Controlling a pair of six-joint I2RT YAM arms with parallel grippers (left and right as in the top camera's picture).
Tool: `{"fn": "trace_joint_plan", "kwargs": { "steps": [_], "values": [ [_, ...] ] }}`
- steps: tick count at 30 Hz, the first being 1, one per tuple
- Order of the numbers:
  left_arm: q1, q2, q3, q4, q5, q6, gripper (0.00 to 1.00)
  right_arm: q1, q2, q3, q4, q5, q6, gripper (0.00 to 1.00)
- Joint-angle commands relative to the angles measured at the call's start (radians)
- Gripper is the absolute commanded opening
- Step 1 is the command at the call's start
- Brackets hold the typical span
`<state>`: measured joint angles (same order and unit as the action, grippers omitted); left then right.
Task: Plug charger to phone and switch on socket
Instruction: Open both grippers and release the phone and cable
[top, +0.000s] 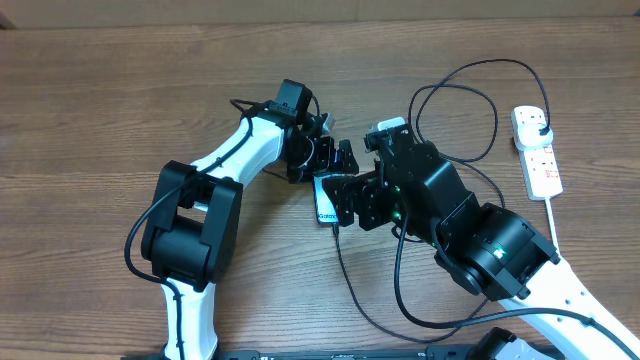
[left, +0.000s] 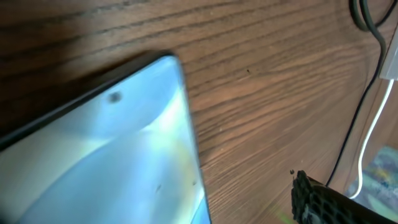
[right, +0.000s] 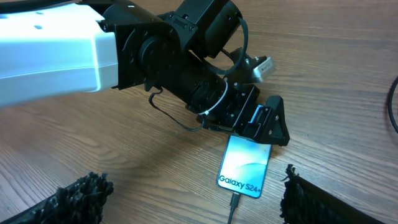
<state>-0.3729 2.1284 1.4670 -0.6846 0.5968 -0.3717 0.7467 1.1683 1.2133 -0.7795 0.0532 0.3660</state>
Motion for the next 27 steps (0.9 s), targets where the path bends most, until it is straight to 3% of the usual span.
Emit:
{"fn": "trace_joint_plan", "kwargs": {
  "steps": [1,8,10,27],
  "values": [
    [0.006,0.076,-0.034,-0.015,-0.162,-0.063,1.00,-0.003,0.000,0.018,0.003,0.010,0.001,0.93],
    [0.008,0.076,-0.034,-0.016,-0.162,-0.063,1.00,-0.003,0.000,0.018,0.003,0.010,0.001,0.94],
    [0.008,0.076,-0.034,-0.015,-0.163,-0.063,1.00,-0.003,0.000,0.018,0.003,0.010,0.001,1.00],
    [0.078,0.076,-0.034,-0.053,-0.187,-0.058,1.00,-0.003,0.047,0.018,0.014,0.009,0.001,1.00]
  ]
}}
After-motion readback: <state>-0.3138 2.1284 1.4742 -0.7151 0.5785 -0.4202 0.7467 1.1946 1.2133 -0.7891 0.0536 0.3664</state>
